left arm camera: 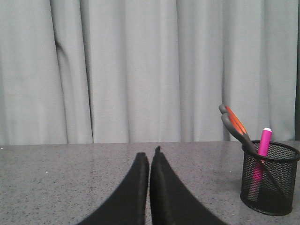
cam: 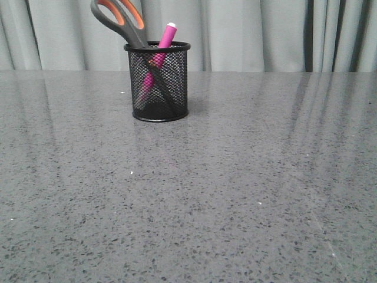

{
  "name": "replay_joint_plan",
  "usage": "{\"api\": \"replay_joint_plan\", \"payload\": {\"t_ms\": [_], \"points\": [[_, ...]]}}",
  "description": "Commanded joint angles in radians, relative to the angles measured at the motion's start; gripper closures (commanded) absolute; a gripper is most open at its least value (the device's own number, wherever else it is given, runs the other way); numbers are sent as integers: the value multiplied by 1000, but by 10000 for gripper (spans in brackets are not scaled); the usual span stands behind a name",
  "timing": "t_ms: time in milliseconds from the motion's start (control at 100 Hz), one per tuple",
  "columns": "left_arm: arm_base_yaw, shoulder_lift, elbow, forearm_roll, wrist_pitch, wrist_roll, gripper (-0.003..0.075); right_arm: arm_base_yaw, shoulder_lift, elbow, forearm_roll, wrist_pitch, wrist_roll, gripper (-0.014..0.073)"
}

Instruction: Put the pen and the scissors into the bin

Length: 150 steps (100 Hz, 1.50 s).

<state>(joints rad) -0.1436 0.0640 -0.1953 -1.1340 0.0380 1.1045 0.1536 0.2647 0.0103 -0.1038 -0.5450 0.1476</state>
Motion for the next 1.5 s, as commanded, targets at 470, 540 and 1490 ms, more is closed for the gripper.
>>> {"api": "replay_joint_plan", "payload": {"t_ms": [470, 540, 1490], "points": [[0, 10, -29, -10, -31, -7, 742, -8, 4, 14, 7, -64, -6, 662], [0, 10, -29, -10, -31, -7, 742, -8, 4, 14, 7, -64, -6, 662], [0, -99, 222, 1066, -31, -1139, 742, -8, 4, 14, 7, -64, -6, 662]]}}
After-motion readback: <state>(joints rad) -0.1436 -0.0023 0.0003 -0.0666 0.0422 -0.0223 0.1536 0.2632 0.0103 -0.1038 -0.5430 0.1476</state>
